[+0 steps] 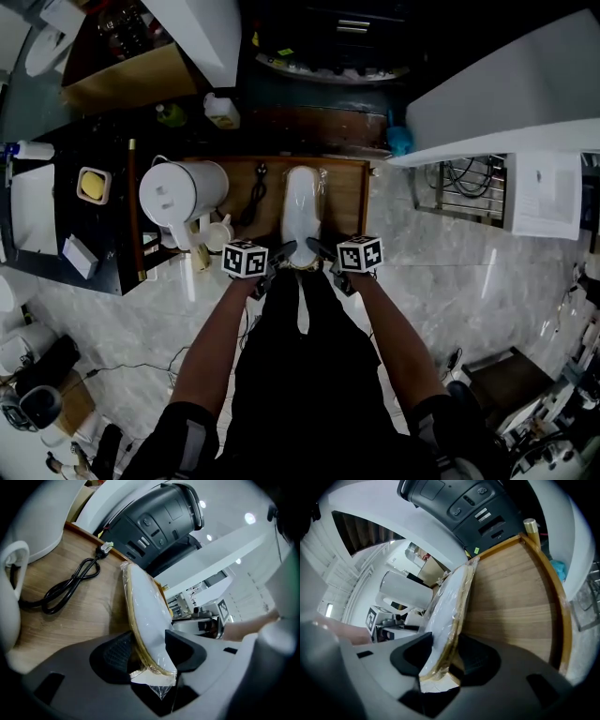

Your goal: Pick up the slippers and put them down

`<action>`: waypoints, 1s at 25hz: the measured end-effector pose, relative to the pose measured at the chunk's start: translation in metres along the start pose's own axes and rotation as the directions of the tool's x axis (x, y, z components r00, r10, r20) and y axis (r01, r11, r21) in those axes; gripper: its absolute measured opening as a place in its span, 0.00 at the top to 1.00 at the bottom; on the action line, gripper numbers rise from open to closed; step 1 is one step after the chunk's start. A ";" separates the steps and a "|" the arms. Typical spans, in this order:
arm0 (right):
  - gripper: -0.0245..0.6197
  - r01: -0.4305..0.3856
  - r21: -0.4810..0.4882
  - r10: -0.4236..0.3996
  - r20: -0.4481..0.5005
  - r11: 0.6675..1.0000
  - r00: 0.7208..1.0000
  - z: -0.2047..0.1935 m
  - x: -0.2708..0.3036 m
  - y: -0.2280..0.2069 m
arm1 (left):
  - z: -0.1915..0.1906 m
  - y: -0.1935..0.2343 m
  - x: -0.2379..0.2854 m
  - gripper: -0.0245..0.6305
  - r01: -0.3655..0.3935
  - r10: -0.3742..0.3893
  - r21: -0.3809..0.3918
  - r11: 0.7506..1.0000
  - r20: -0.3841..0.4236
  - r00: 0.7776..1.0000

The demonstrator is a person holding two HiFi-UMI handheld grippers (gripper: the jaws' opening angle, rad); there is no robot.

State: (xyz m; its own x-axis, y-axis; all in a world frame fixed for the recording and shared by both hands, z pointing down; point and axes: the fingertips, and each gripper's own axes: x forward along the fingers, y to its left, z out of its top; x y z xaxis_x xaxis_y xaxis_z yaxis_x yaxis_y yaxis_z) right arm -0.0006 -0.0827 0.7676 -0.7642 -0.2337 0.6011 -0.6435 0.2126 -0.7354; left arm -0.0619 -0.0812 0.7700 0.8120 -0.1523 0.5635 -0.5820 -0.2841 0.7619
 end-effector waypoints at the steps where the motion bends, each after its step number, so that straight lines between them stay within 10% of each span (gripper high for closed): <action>1: 0.68 -0.004 -0.009 0.004 0.005 1.000 1.000 0.001 -0.002 0.003 | 0.000 -0.002 -0.002 0.63 0.006 -0.006 -0.001 1.000 0.009 1.000; 25: 0.68 -0.113 -0.107 0.129 0.154 0.988 0.980 0.009 -0.072 0.086 | 0.007 -0.088 -0.070 0.64 0.071 -0.088 0.087 0.994 0.216 0.972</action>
State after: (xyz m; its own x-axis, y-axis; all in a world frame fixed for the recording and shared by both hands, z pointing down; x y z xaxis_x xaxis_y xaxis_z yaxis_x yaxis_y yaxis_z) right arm -0.0002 -0.0563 0.6585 -0.8248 -0.3478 0.4457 -0.5538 0.3383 -0.7608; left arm -0.0676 -0.0520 0.6613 0.8504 -0.3273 0.4120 -0.5171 -0.3751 0.7693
